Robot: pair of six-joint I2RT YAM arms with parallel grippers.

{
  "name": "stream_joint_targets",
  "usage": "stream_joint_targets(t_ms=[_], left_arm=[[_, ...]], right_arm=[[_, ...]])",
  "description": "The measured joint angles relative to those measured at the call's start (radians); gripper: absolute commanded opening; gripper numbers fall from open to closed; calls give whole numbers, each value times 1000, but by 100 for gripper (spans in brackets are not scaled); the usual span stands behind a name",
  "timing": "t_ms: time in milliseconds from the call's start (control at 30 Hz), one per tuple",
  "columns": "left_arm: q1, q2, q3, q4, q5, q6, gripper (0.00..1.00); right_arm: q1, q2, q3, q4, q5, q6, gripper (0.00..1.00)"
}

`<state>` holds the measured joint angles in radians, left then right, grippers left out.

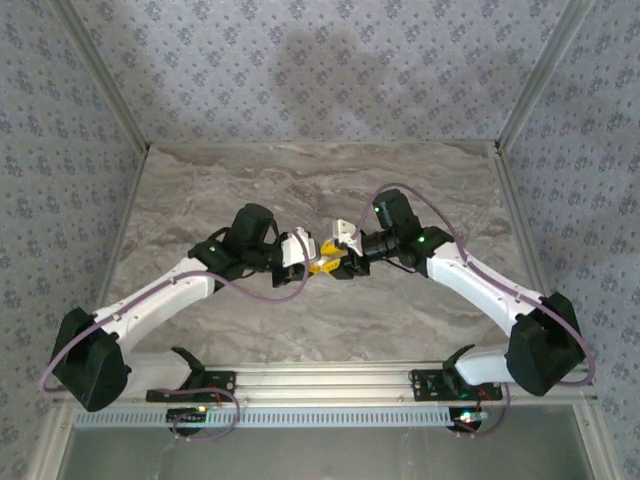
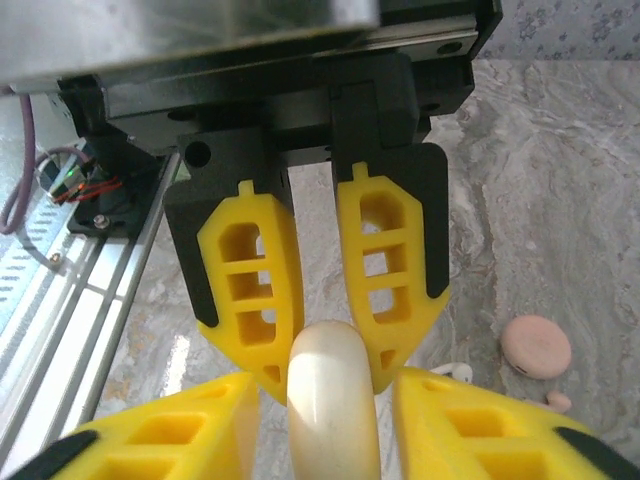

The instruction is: Insert the wireless bluetooth earbuds into the charging case

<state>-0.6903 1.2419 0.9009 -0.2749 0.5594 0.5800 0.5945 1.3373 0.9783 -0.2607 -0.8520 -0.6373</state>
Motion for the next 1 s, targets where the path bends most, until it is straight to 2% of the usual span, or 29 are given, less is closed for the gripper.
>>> stream_joint_targets(t_ms=[100,467,500,633,767,933,1000], left_arm=[[0,0,0,-6,0,2,17],[-4,-4,0,-15,1,3,18],[-6,-5,0,-15,0,3,18],[-7,-11,0,-14,2,3,17],[-6,-23,0,-10,0,3,17],[-6,-27,0,-10,3,3,18],[-6,-27,0,-11,4,3,25]], right_arm=[[0,5,5,-8,-5,-10,25],[-1,5,18,-48,-8,-44,17],[-1,5,19,-51,-9,-45,17],[-3,5,22,-55,-11,-50,35],[-3,5,22,-69,-7,-60,36],[-6,5,22,-73,-2,-66,23],[-8,5,22,-73,-3,-69,20]])
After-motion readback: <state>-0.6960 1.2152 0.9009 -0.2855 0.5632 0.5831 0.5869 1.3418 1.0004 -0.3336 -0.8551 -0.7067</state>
